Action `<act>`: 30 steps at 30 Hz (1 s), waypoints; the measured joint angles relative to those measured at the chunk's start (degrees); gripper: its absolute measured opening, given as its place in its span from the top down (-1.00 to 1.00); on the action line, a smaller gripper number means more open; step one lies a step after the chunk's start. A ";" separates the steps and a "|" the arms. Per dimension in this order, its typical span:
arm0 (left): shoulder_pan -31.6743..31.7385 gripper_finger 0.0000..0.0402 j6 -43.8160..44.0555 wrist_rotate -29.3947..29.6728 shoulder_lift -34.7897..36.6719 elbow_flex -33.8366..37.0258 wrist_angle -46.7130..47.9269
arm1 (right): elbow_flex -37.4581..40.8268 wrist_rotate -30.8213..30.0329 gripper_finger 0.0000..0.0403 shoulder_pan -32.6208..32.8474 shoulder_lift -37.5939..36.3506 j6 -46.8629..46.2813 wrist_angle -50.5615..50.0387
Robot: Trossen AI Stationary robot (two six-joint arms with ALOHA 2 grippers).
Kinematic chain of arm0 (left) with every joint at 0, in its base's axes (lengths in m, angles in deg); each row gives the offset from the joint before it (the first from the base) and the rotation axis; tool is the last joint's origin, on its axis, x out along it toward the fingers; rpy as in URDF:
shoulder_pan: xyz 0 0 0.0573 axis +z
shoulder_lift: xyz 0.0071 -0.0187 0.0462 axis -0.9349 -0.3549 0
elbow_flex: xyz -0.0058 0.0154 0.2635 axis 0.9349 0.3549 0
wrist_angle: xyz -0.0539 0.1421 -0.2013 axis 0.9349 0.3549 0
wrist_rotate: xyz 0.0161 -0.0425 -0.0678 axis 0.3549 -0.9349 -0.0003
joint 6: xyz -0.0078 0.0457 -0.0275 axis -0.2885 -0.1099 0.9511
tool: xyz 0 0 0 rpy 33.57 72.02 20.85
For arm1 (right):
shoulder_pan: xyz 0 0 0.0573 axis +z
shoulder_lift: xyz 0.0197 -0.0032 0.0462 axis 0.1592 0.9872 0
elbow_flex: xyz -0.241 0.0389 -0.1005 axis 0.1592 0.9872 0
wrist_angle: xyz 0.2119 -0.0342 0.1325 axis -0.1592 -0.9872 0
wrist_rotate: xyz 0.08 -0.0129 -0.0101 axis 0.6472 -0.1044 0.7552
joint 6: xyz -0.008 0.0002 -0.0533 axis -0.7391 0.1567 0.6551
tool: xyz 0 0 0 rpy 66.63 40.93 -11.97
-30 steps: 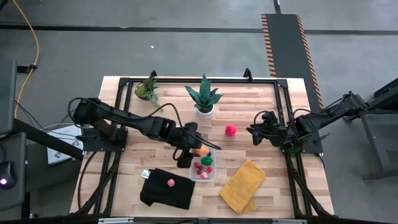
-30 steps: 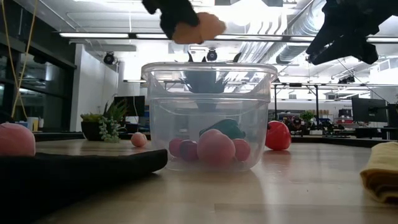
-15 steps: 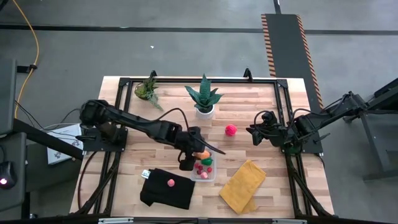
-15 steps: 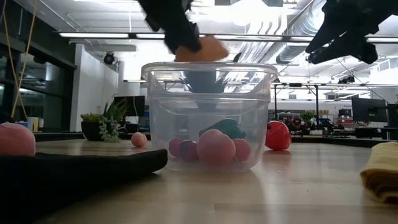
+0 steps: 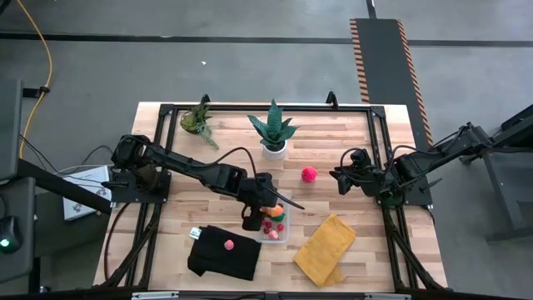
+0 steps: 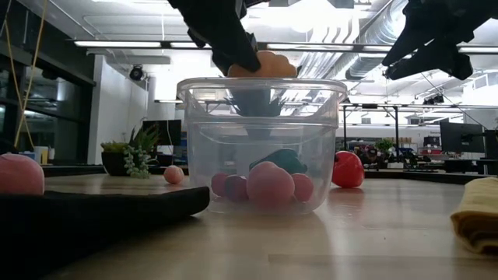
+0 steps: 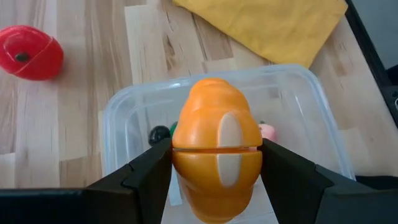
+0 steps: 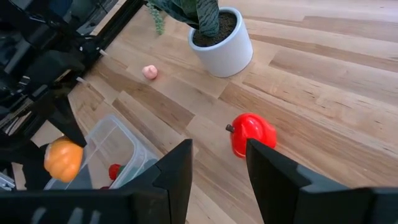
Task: Pick and placing Produce into tupperware
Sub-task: Put the croissant into the transparent container
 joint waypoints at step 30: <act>0.00 -0.08 -6.01 0.27 -4.74 0.01 -2.61 | -0.02 -0.02 0.30 -0.01 0.01 0.40 -0.20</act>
